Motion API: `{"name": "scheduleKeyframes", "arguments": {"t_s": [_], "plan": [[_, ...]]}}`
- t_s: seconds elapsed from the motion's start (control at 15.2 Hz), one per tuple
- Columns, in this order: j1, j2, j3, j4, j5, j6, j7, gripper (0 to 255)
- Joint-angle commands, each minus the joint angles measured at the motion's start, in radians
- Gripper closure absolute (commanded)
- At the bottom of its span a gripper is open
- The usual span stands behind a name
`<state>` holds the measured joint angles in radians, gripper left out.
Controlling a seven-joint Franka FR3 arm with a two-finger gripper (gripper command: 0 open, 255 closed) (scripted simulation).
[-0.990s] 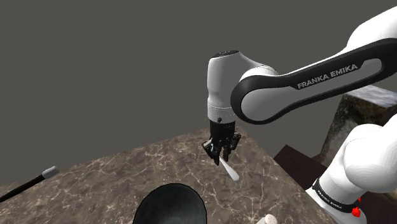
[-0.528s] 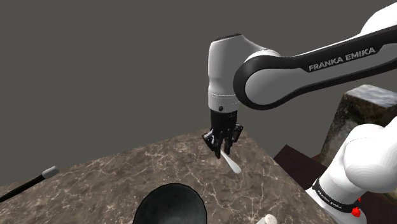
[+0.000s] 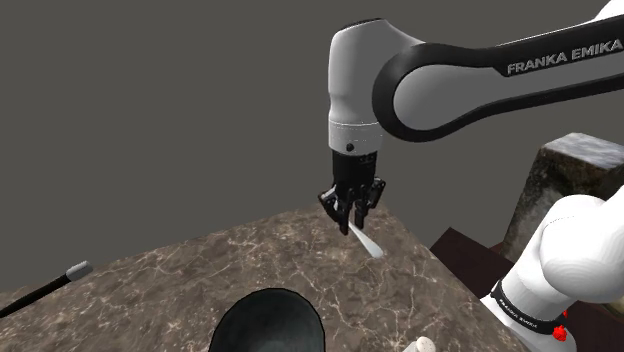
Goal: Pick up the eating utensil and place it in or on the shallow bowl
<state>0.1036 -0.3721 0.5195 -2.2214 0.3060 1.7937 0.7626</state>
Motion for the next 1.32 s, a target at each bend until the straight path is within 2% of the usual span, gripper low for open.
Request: {"name": "scheduleKeyframes", "arguments": {"t_s": [0.0, 0.46, 0.86, 1.25], "plan": [[-0.001, -0.003, -0.004, 0.026, -0.002, -0.029, 0.004, 255], [-0.005, -0.009, -0.018, 0.107, -0.01, -0.115, 0.013, 255], [0.026, 0.109, 0.112, 0.209, -0.02, -0.073, 0.183, 255], [0.062, 0.287, 0.245, 0.351, -0.104, -0.033, 0.382, 255]]}}
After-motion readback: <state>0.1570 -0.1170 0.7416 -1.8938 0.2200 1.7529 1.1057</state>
